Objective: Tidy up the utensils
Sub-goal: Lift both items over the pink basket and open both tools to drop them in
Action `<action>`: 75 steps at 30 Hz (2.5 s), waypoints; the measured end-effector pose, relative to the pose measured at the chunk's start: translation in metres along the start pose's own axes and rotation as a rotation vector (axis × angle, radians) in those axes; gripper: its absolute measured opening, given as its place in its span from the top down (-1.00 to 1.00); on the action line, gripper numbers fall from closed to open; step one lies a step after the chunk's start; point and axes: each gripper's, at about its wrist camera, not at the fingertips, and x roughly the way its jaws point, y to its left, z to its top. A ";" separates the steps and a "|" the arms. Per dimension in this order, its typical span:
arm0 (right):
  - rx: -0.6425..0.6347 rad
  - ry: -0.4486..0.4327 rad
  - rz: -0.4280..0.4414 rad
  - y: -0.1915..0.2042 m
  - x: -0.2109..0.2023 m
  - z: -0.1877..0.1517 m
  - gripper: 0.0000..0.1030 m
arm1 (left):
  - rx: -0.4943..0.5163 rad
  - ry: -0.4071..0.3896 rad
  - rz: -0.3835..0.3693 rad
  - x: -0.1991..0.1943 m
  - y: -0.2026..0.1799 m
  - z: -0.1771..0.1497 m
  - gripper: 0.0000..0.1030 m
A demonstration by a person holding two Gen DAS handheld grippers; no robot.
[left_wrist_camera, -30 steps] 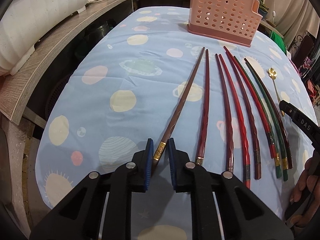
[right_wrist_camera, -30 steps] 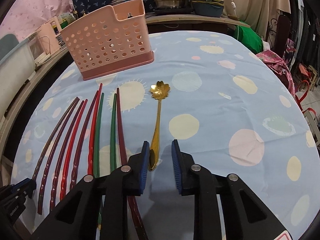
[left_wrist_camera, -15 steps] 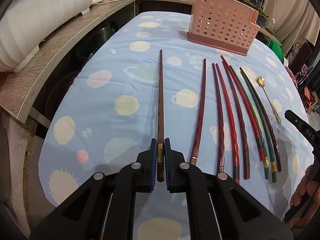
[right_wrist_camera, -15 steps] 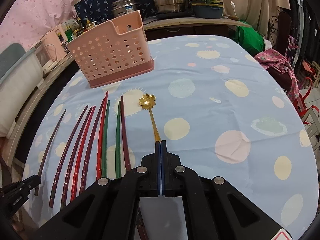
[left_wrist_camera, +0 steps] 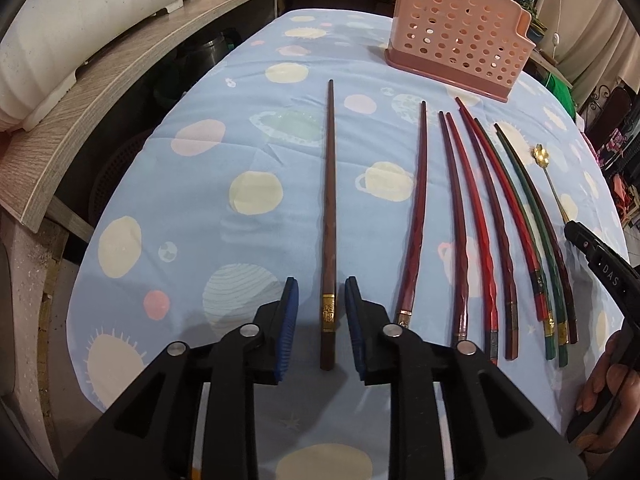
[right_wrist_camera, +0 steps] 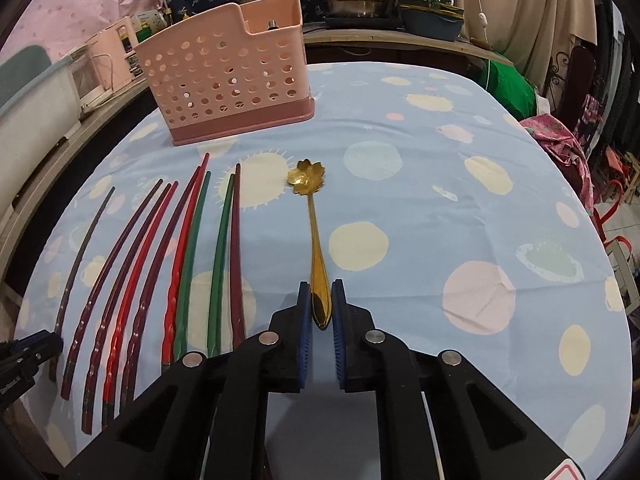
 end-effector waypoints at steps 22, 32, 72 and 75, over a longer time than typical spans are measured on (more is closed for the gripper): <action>0.105 -0.050 0.093 -0.024 -0.054 0.008 0.96 | -0.013 -0.060 -0.052 -0.042 0.002 0.015 0.86; 0.111 -0.127 0.121 -0.023 -0.090 0.049 0.96 | -0.062 -0.157 -0.084 -0.084 0.020 0.061 0.87; 0.153 -0.220 0.160 -0.001 -0.006 0.213 0.96 | 0.011 -0.567 -0.185 -0.128 -0.070 0.290 0.87; 0.150 -0.202 0.162 0.002 0.003 0.213 0.96 | 0.002 -0.539 -0.177 -0.112 -0.069 0.288 0.86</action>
